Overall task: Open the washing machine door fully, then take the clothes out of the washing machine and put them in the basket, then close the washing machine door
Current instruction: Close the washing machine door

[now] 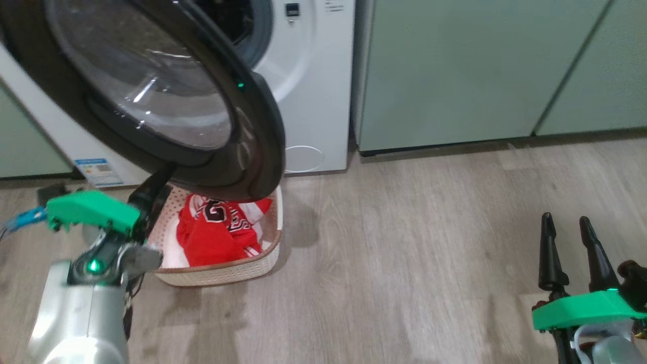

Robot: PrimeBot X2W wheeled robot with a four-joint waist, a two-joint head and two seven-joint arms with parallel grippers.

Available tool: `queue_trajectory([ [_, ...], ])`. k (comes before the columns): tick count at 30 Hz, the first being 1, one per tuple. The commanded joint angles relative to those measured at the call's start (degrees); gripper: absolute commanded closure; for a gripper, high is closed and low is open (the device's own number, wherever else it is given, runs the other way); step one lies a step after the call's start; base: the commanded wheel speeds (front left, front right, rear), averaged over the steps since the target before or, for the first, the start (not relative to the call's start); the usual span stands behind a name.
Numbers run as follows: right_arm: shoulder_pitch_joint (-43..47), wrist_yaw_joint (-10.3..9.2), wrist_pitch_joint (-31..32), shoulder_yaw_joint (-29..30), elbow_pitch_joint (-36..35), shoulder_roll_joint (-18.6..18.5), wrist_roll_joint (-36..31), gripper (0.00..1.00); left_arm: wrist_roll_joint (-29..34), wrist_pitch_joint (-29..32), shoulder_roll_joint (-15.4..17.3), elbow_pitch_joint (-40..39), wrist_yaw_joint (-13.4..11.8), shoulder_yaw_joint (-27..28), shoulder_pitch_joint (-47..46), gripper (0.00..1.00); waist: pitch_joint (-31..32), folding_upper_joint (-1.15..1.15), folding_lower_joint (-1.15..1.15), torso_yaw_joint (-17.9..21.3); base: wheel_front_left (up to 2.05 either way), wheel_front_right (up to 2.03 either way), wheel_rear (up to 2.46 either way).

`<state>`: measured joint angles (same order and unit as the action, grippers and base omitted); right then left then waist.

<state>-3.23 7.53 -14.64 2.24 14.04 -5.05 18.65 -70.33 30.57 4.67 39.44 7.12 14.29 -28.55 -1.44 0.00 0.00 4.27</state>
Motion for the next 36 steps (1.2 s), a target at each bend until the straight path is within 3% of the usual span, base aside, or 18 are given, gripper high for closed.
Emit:
queue_trajectory([
  [1, -0.8, -0.04, -0.4, -1.1, -2.1, -0.5, -0.2, 0.0, 1.9, -3.7, 3.1, -4.0, 0.4, -0.2, 0.7, 0.0, 0.6, 0.0, 0.0, -1.9, 0.0, 0.0, 0.0],
  [13, -0.6, -0.04, -0.4, -1.8, -1.7, -0.1, -0.1, 0.0, 15.8, -36.9, 12.3, -4.4, 0.4, -18.1, 12.5, 0.0, 1.9, 0.0, 0.0, -3.0, 0.0, 0.0, 0.0],
  [17, -0.2, -0.04, -0.4, -1.8, -1.8, 0.0, -0.1, 0.0, 17.8, -43.8, 13.6, -2.5, 0.4, -21.4, 13.4, 0.0, 2.3, 0.0, 0.0, -2.5, 0.0, 0.0, 0.0],
  [20, 0.4, -0.04, -0.4, -1.5, -2.0, 0.1, 0.0, 0.0, 20.3, -45.4, 14.4, -1.8, 0.4, -21.8, 13.9, 0.0, 2.7, 0.0, 0.0, -2.1, 0.0, 0.0, 0.0],
  [23, 0.7, -0.04, -0.4, -1.3, -2.2, 0.2, 0.0, 0.0, 26.2, -45.5, 14.0, -5.4, 0.4, -16.7, 15.0, 0.0, 2.7, 0.0, 0.0, -1.8, 0.0, 0.0, 0.0],
  [30, 1.6, -0.04, -0.4, -1.4, -2.2, 0.7, -0.1, 0.0, 40.5, -45.6, 9.2, -12.8, 0.4, -7.8, 19.9, 0.0, 3.2, 0.0, 0.0, -1.1, 0.0, 0.0, 0.0],
  [36, 2.1, -0.04, -0.4, -1.3, -1.8, 1.0, -0.1, 0.0, 46.5, -45.6, 6.5, -13.9, 0.4, -6.0, 22.6, 0.0, 3.6, 0.0, 0.0, -1.1, 0.0, 0.0, 0.0],
])
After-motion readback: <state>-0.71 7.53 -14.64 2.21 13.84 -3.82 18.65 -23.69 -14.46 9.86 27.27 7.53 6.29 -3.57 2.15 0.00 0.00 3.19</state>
